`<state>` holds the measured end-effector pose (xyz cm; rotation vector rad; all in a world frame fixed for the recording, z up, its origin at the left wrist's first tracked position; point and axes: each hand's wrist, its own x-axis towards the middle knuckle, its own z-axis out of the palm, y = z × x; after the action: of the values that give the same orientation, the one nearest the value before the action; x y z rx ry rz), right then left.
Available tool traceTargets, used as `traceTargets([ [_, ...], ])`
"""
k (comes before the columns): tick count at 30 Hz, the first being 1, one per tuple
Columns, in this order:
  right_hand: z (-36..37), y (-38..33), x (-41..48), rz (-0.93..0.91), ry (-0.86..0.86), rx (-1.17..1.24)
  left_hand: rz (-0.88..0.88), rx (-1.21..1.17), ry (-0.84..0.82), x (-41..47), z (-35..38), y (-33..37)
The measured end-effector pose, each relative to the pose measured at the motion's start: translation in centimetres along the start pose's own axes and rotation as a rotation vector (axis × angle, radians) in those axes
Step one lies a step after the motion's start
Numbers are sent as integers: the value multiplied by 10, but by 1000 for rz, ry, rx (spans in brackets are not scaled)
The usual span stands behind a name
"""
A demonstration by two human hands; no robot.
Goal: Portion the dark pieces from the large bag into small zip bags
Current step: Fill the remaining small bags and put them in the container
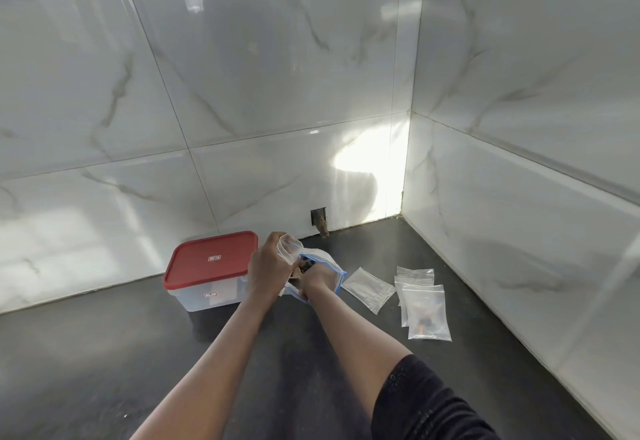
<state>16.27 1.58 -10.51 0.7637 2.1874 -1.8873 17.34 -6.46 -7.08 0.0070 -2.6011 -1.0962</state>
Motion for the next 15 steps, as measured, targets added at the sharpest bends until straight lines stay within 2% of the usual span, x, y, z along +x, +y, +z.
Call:
traceTargets([
  [3, -2, -2, -1, -23, -66, -83, -9, 2, 6, 0, 1, -2],
  [5, -3, -2, -1, 8, -23, -57, -13, 8, 8, 0, 2, 0],
  [8, -12, -3, -8, -57, 92, -113, -1, 18, 4, -2, 3, 3],
  [15, -14, -4, -20, -109, 132, -60, -27, 12, 11, -2, 4, 6],
])
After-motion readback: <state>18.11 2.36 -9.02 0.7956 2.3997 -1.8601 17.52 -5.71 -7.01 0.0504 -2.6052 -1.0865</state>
